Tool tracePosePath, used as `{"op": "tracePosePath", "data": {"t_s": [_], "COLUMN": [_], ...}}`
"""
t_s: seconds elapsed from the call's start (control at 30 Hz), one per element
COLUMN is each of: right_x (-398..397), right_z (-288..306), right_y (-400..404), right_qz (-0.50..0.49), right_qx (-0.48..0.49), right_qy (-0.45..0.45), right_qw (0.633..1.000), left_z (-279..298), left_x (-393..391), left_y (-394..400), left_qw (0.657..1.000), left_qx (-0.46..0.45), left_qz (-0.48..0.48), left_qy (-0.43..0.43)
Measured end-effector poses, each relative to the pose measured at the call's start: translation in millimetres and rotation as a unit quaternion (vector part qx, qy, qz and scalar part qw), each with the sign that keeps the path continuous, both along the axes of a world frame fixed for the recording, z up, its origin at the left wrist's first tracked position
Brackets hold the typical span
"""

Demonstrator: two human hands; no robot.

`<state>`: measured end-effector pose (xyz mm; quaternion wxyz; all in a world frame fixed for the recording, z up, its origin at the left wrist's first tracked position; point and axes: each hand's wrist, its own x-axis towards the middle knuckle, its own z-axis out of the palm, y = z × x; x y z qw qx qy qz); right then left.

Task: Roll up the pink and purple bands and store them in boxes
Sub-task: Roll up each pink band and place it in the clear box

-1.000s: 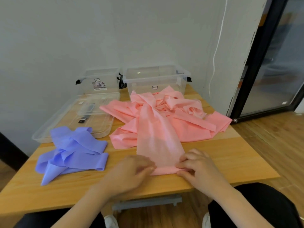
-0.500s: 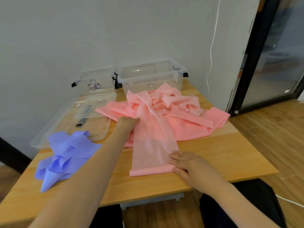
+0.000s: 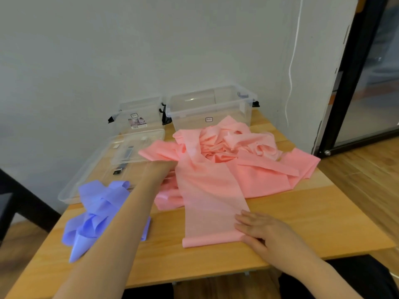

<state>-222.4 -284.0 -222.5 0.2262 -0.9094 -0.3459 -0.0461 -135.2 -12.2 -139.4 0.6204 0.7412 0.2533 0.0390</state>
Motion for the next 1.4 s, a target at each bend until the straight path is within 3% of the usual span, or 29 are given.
{"op": "tracePosePath", "data": {"t_s": [0.17, 0.33, 0.7, 0.87, 1.0, 1.2, 1.4], "right_x": [-2.5, -6.6, -2.1, -2.6, -3.3, -4.9, -0.1], "right_z": [8.0, 22.0, 14.0, 16.8, 15.2, 24.5, 23.4], "right_y": [-1.4, 2.6, 0.3, -2.5, -2.6, -1.9, -0.8], "right_qz": [-0.003, -0.015, -0.018, 0.007, 0.016, 0.020, -0.018], "right_qx": [0.001, -0.042, -0.042, -0.005, -0.016, -0.035, -0.094], "right_qy": [0.046, 0.038, 0.030, 0.056, 0.064, 0.073, -0.010], "right_qw": [0.999, 0.998, 0.999, 0.998, 0.998, 0.997, 0.995], "left_z": [6.2, 31.2, 9.6, -5.4, 4.8, 18.6, 14.9], "left_x": [24.5, 44.0, 38.5, 35.3, 34.8, 37.1, 32.0], "left_y": [-4.4, -10.9, 0.8, 10.8, 18.5, 6.0, 3.6], "left_qw": [0.991, 0.942, 0.914, 0.956, 0.952, 0.962, 0.945], "left_qx": [-0.109, -0.297, -0.362, -0.286, -0.296, -0.270, -0.279], "left_qz": [-0.059, -0.100, -0.118, -0.049, -0.041, -0.035, -0.020], "left_qy": [0.047, -0.115, -0.138, -0.044, -0.065, 0.019, -0.171]}}
